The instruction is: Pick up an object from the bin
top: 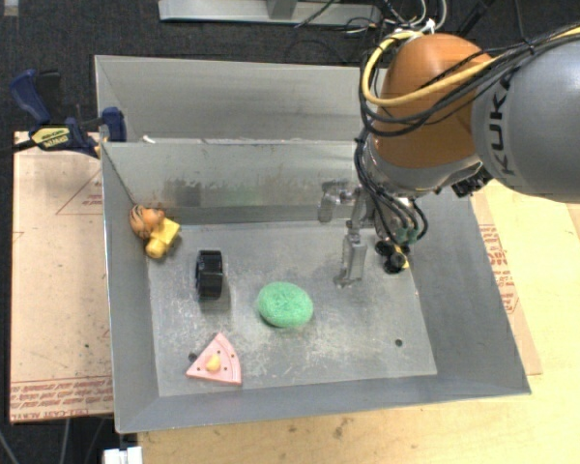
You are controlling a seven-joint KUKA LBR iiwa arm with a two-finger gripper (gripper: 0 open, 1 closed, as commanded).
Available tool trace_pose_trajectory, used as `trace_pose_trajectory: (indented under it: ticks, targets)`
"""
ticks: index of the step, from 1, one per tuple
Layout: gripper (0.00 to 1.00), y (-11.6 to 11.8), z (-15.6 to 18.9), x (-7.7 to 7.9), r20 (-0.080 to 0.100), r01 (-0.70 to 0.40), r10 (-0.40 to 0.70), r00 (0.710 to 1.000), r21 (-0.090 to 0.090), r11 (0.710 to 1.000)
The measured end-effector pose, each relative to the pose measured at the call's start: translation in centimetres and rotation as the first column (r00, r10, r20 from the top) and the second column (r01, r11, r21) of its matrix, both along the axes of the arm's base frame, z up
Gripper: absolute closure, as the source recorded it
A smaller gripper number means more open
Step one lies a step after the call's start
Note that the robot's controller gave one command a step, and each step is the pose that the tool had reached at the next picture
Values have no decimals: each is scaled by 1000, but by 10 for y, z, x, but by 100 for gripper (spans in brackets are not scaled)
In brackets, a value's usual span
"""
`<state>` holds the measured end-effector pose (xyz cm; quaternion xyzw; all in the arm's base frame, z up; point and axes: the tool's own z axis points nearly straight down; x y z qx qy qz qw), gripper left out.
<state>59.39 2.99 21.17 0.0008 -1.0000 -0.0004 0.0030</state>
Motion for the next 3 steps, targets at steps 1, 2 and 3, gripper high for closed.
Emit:
trace_pose_trajectory:
  ticks: [1,2,3]
  targets:
    - [0,0,5,1,8,1,-1,1000,0,1000]
    - [0,29,-70,-22,11,25,-25,1000,1,1000]
    - [0,40,-86,-36,2,50,-50,999,0,999]
